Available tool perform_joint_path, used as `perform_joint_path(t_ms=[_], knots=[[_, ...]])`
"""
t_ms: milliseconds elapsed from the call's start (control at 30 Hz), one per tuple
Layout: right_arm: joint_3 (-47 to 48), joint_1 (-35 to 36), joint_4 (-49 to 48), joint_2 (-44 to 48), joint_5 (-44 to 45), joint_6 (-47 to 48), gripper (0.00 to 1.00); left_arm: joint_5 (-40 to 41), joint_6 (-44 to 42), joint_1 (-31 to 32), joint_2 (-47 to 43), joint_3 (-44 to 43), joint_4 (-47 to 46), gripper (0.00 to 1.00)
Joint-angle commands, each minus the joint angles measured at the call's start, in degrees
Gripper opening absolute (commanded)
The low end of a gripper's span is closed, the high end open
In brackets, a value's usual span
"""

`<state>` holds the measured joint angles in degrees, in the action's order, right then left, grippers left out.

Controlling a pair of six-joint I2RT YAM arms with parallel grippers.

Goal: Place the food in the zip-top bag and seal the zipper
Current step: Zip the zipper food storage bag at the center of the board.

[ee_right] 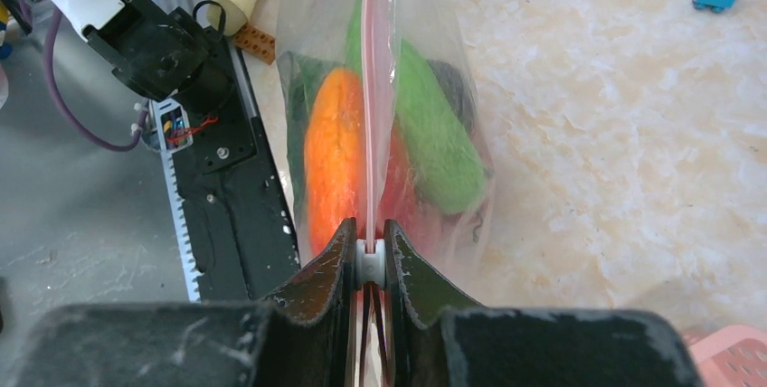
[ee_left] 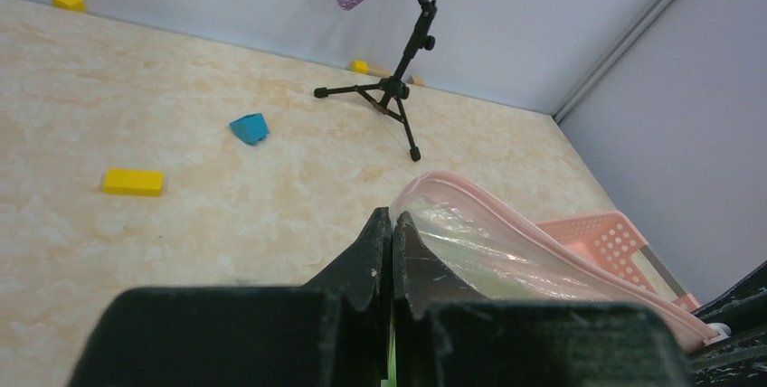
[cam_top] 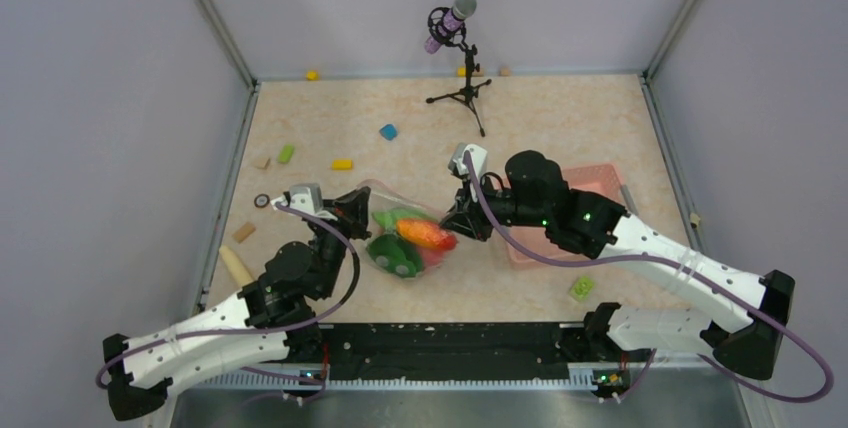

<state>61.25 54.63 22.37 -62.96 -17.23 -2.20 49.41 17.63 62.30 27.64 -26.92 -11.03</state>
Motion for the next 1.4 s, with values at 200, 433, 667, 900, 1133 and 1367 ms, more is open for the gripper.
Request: perform_joint_path(t_ms=[200,433,667,900,1133,1367], knots=[[3.38,-0.09,7.70,5.51,3.87,-2.01,0.05,15.21,-2.57,-1.89,-0.68,-3.31,-0.60,0.00],[4.25,-0.09,11.15,6.49,6.70,-2.56,0.06,16.58,-2.71,-1.89,-0.22,-3.65,-0.13,0.00],[4.47,-0.09,12.27,7.66,10.00,-3.41,0.06,20.31,-2.44,-1.97,1.73,-4.83,1.28,0.00],[4.40,-0.13,13.04,9.38,13.33,-4.21,0.06,23.47,-2.06,-2.03,3.48,-5.68,1.99,0.00],[4.46,-0.13,13.45,10.72,14.97,-4.72,0.06,24.25,-1.11,-2.29,4.73,-6.32,3.27,0.00],[4.13,-0.12,13.13,11.48,14.63,-5.01,0.06,23.75,-0.08,-2.49,5.15,-6.87,4.57,0.00]])
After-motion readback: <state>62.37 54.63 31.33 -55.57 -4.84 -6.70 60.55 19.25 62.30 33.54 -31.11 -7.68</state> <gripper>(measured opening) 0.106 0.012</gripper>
